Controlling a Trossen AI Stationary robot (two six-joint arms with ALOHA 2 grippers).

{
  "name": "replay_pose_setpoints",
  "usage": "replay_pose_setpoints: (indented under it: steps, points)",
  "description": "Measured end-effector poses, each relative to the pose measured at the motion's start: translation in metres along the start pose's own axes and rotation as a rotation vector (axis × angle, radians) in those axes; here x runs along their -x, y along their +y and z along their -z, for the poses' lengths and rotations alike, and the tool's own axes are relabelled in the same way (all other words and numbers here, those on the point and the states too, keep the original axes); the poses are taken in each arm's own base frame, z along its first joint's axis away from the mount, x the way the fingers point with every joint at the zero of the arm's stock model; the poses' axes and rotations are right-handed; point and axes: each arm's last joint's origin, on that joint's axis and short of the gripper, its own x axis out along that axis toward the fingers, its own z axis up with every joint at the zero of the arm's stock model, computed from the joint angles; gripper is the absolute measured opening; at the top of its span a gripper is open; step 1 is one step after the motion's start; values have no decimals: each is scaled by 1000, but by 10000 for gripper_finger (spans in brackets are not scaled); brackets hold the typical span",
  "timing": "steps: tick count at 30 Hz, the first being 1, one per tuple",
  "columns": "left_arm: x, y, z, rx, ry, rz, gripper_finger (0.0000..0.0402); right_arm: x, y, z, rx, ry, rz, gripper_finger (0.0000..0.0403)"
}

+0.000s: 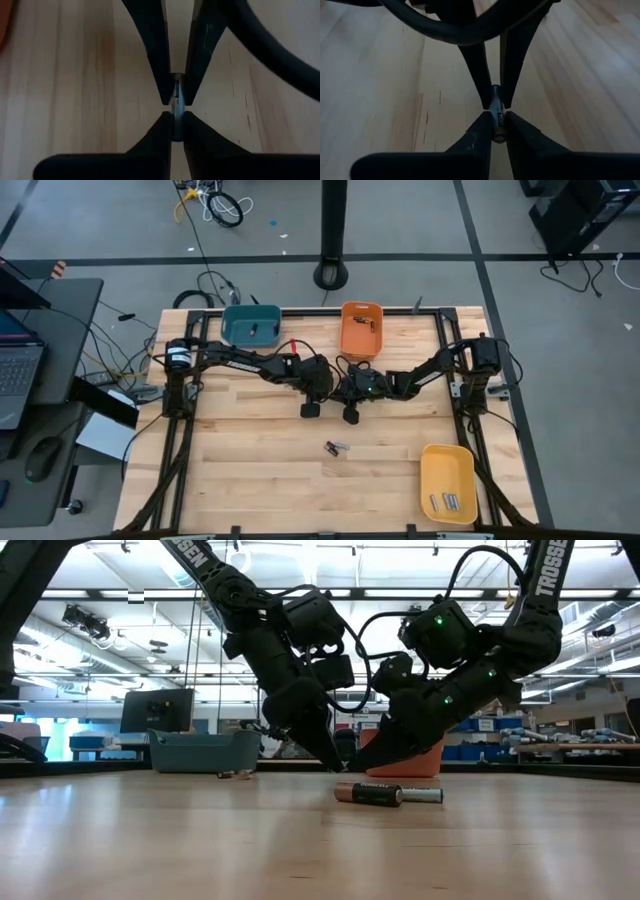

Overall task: Sort batteries
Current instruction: Put the silver battery into the yellow bin

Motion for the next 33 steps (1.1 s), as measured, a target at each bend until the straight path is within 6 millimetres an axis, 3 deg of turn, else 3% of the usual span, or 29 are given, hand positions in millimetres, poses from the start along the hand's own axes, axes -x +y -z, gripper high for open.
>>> replay_pose_setpoints:
  steps: [8, 16, 20, 25, 33]
  points:
    - [3, -4, -3, 15, -4, -42, 80, 2, 0, -2, 0, 0, -1, 49]
    - [40, -17, -25, -108, -92, -211, 116, 26, 3, -22, 9, 17, 7, 49]
    - [56, -22, -28, -136, -212, -231, 118, 48, 6, -35, 13, 26, 7, 49]
    - [68, -25, -9, -131, -368, -270, 118, 84, 18, -48, 6, 88, -19, 49]
    - [92, -31, 24, -95, -557, -309, 118, 142, 65, -75, -42, 273, -88, 49]
